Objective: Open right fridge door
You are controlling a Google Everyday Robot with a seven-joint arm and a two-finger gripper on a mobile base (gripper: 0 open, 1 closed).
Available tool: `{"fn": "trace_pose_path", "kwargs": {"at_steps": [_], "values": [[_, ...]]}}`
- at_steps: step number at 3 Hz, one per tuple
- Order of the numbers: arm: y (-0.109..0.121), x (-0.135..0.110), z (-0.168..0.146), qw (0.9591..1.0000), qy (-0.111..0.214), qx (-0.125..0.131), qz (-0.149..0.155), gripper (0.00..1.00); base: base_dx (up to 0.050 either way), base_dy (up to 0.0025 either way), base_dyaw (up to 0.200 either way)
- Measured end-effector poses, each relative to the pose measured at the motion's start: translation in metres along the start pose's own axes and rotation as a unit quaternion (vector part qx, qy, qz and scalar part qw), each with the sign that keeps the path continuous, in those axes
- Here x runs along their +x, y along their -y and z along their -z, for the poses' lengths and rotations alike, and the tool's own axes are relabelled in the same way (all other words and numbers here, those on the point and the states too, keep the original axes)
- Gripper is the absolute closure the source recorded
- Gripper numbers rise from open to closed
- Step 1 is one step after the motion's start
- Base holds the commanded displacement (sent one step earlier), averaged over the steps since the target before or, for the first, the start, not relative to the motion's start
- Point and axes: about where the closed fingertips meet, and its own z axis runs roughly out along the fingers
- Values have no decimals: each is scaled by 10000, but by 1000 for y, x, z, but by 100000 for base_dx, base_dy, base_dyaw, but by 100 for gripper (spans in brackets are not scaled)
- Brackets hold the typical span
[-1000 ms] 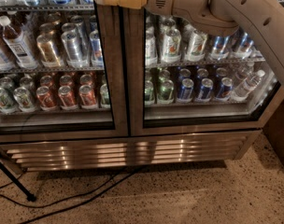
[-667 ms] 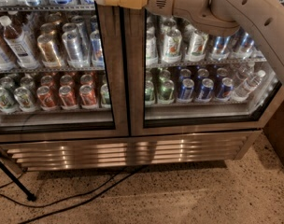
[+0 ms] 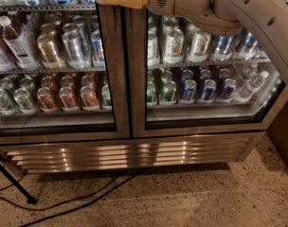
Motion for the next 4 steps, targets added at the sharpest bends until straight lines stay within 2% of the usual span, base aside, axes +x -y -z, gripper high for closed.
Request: {"fn": "trace_pose_path", "kwargs": {"at_steps": [1,4], "values": [[4,4,-3,10000,13,-73,55,0,0,0,0],[3,5,3,10000,-42,1,-1,0,0,0,0]]}}
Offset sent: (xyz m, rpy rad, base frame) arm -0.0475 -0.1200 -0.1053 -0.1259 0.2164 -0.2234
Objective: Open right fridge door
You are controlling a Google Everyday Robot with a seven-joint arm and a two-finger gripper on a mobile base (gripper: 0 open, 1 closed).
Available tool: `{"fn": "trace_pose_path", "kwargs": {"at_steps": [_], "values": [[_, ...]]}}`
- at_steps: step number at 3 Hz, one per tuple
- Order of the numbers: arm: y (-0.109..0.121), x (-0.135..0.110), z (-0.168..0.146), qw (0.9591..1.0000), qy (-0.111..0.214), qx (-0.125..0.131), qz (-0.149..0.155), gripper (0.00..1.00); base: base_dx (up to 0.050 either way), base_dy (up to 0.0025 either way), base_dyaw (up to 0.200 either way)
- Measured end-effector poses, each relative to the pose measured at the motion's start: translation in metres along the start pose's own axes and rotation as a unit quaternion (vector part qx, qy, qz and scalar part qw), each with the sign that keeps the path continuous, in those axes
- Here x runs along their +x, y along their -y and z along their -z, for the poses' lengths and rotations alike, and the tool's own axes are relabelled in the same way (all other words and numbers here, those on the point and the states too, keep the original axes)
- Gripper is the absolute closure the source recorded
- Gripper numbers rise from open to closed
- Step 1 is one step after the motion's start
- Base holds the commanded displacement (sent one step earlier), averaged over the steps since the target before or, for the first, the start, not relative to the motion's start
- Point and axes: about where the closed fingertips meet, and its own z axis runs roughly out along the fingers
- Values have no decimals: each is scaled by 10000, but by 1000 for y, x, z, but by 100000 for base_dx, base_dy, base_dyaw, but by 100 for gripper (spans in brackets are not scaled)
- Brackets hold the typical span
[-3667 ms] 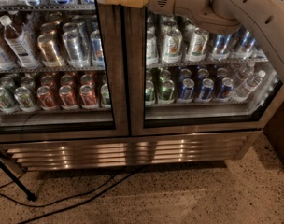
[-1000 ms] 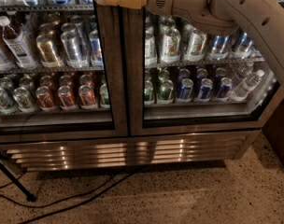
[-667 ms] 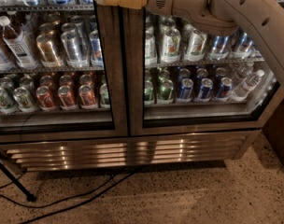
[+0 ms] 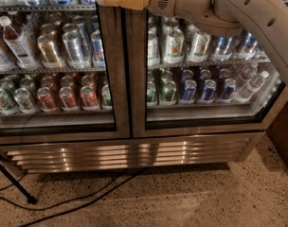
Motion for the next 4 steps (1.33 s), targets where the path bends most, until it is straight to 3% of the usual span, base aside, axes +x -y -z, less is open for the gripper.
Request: {"fn": "trace_pose_path", "kwargs": {"at_steps": [4], "values": [[0,0,-3,9999,-49,89,-31,0,0,0,0]]}}
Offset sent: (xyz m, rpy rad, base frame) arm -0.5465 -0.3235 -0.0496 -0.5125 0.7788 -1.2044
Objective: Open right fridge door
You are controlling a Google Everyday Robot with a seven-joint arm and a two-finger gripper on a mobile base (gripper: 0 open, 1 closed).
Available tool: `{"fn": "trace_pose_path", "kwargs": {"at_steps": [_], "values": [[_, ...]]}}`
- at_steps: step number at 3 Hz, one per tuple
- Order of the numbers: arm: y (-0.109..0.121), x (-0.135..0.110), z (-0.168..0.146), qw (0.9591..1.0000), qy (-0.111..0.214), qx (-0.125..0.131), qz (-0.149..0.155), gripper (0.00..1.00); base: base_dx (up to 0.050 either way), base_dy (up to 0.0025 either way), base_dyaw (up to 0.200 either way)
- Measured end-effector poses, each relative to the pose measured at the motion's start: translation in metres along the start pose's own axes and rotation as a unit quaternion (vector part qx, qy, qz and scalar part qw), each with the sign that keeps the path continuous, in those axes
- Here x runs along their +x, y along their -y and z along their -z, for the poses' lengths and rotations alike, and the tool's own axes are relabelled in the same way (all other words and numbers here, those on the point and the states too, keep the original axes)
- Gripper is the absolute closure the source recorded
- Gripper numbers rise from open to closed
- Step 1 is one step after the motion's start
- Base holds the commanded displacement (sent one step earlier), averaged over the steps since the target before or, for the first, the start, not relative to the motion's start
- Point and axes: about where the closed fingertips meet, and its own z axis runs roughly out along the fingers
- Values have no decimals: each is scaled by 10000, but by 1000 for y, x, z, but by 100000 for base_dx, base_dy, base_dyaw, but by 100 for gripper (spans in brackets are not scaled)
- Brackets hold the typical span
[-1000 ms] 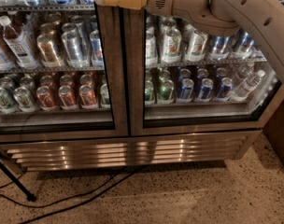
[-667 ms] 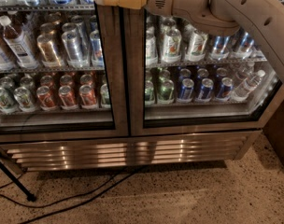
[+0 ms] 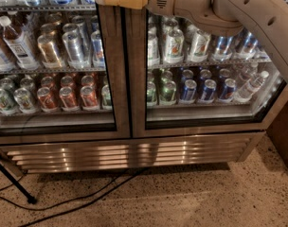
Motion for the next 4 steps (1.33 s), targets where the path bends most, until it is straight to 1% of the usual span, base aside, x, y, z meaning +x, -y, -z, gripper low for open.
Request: {"fn": "trace_pose_path", "kwargs": {"at_steps": [1,2,3,4], "values": [[0,0,-1,10000,-14,30,-7,0,-4949,0,-1],[0,0,2,10000,-13,30,-6,0,0,0,0],[-9,-9,8,9999,79,91,89,0,0,0,0],[-10,-6,8,9999,80,91,90,0,0,0,0]]}}
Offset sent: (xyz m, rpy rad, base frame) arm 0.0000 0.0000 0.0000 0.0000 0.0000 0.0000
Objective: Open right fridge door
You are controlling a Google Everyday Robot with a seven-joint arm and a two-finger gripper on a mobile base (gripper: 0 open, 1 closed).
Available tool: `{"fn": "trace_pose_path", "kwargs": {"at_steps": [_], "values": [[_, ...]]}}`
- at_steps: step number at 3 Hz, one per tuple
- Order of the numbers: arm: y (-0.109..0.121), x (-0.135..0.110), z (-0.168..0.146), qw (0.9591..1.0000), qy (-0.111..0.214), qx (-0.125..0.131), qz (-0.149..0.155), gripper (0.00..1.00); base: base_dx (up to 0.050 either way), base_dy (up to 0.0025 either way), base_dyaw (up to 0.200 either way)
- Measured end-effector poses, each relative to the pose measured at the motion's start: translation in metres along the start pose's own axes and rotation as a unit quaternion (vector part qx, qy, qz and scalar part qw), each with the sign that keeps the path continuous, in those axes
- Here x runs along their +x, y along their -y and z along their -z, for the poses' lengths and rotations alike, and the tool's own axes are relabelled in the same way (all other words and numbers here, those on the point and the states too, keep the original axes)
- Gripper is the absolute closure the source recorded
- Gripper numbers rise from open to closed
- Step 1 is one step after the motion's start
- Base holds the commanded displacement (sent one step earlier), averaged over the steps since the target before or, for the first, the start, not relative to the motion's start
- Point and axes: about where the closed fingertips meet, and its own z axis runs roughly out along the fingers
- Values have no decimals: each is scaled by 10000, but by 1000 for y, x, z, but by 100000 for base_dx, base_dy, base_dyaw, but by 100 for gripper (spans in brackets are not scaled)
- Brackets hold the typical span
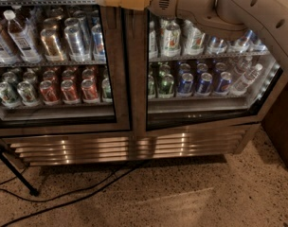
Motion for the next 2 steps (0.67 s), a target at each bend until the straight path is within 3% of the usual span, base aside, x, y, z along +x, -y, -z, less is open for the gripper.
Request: {"fn": "trace_pose_path", "kwargs": {"at_steps": [2], "values": [[-6,0,3,10000,70,35,61,0,0,0,0]]}}
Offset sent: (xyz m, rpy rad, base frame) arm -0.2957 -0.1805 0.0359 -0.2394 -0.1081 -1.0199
